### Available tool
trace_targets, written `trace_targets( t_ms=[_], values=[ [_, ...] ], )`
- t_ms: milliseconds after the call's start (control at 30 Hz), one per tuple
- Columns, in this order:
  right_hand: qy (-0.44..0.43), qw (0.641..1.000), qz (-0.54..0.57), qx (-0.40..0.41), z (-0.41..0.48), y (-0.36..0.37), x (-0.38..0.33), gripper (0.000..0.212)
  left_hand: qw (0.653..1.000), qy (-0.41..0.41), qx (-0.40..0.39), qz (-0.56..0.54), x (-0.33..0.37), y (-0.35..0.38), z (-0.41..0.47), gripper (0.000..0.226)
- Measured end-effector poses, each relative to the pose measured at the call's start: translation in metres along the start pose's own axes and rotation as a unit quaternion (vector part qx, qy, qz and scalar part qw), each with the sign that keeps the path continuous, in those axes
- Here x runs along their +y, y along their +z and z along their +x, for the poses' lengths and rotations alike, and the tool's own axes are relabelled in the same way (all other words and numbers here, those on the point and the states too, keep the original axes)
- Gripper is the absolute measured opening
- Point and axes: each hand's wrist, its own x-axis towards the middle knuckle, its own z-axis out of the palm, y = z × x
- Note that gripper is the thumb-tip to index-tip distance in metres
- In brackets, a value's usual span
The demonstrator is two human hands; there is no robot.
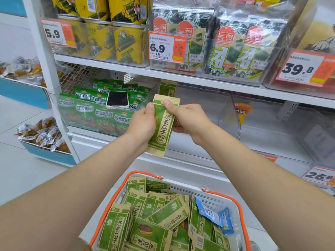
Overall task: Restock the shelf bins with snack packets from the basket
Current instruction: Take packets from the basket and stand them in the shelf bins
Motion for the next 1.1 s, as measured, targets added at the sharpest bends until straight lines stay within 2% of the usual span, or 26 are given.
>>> trace_targets(
  t_ms=[167, 267, 333, 400, 433, 500, 567, 633, 700, 733, 800, 867, 933, 1000, 1100],
  values=[
    [0.03, 0.999, 0.013, -0.008, 0.003, -0.004, 0.0, 0.043, 0.999, -0.015, 0.014, -0.031, -0.002, 0.006, -0.001, 0.046],
    [-0.02, 0.999, -0.006, -0.043, 0.0, -0.009, 0.003, 0.042, 0.999, -0.016, 0.039, -0.005, -0.002, 0.009, 0.003, 0.052],
    [-0.036, 0.995, -0.045, -0.078, -0.004, -0.01, 0.004, 0.032, 0.999, -0.03, 0.039, -0.017, 0.001, 0.009, 0.007, 0.054],
    [-0.022, 0.995, -0.053, -0.082, -0.001, -0.012, 0.007, 0.028, 1.0, -0.012, 0.014, 0.017, 0.005, 0.008, 0.01, 0.056],
    [-0.008, 0.997, -0.041, -0.07, 0.003, -0.013, 0.009, 0.029, 0.997, 0.018, 0.01, 0.07, 0.006, 0.006, 0.014, 0.056],
    [0.024, 0.999, -0.029, -0.026, 0.012, -0.018, 0.012, 0.035, 0.973, 0.11, 0.029, 0.203, 0.006, -0.002, 0.021, 0.049],
    [0.04, 0.998, -0.028, 0.038, 0.028, -0.025, 0.017, 0.04, 0.932, 0.191, 0.032, 0.305, 0.005, -0.011, 0.027, 0.032],
    [0.035, 0.994, -0.027, 0.097, 0.05, -0.033, 0.024, 0.047, 0.901, 0.228, 0.0, 0.368, 0.005, -0.02, 0.032, 0.027],
    [0.022, 0.988, -0.047, 0.143, 0.07, -0.034, 0.031, 0.06, 0.854, 0.251, -0.027, 0.456, 0.001, -0.024, 0.038, 0.029],
    [0.009, 0.986, -0.058, 0.159, 0.081, -0.034, 0.036, 0.06, 0.821, 0.264, -0.037, 0.504, -0.002, -0.024, 0.041, 0.027],
    [-0.03, 0.983, -0.074, 0.166, 0.097, -0.028, 0.038, 0.037, 0.775, 0.288, -0.049, 0.561, -0.007, -0.022, 0.048, 0.024],
    [-0.041, 0.981, -0.112, 0.156, 0.113, -0.02, 0.042, 0.026, 0.776, 0.3, -0.084, 0.548, -0.009, -0.018, 0.053, 0.026],
    [-0.024, 0.977, -0.161, 0.138, 0.127, -0.01, 0.048, 0.035, 0.782, 0.31, -0.124, 0.526, -0.014, -0.012, 0.058, 0.028],
    [-0.029, 0.972, -0.193, 0.133, 0.144, -0.003, 0.058, 0.036, 0.77, 0.329, -0.15, 0.526, -0.02, -0.007, 0.063, 0.037],
    [-0.042, 0.961, -0.233, 0.145, 0.168, 0.005, 0.061, 0.032, 0.762, 0.292, -0.163, 0.555, -0.027, -0.003, 0.07, 0.055]
  ],
)
